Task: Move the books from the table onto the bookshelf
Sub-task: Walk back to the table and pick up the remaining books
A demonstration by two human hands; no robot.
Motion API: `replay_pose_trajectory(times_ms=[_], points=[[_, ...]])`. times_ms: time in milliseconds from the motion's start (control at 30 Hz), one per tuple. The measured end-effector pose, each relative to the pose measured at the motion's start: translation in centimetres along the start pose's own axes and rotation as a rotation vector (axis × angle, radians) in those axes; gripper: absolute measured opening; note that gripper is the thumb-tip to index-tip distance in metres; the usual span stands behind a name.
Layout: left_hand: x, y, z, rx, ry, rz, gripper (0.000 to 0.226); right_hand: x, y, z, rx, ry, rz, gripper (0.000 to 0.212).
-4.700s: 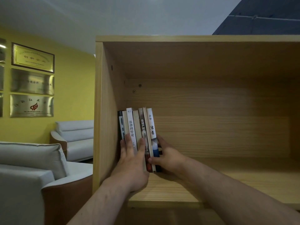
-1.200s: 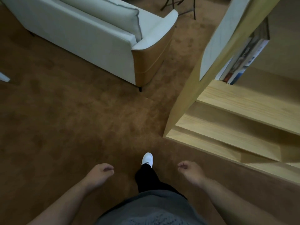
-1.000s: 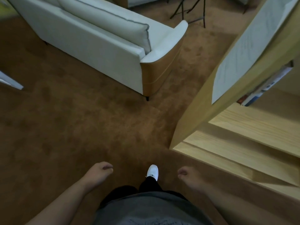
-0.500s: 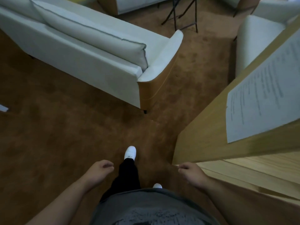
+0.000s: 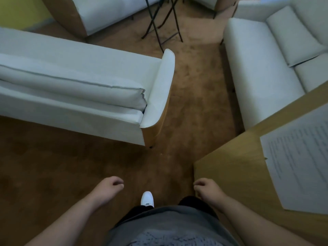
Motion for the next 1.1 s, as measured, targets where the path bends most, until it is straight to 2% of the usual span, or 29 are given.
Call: replay_pose_trajectory(times_ms=[133,367,533,633,867,1100], points=[[2.8,3.0,-3.2,0.037,-0.007,0.038,0.031,1.6,-3.7,-1.2,0.051,0.026,-0.025,0.012],[9.2,11.0,-6.9,0.060,0.007,0.113,0.030,6.9,-10.4,-7.0,0.052,0.060,-0.035,0.025],[14.3,18.3,-9.0,0.049,0.007,0.141,0.023,11.9,-13.9,-12.8,0.047,0.054,-0.019,0.010],[17.3,22.9,-9.9,0.031,-0.005,0.145,0.014,14.7,-15.6,-16.5,0.015,0.030,0.007,0.019],[24.2,32.0,-11.6,-0.017,-0.025,0.118,0.025,20.2,-18.2,-25.4,0.002,0.056,0.120,0.024],[30.7,37.8,-14.0,0.033,-0.080,0.097,0.018,24.3,-20.5,-32.4,0.005,0.044,0.151,0.029]])
Point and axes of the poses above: each hand's wrist, its own x-axis towards the middle knuckle, its own z-axis out of the palm, y = z × x, the point moved 4 cm from there along x, towards the middle knuckle, and after that the axes turned 6 degrees about -y, right-handed, at the moved point
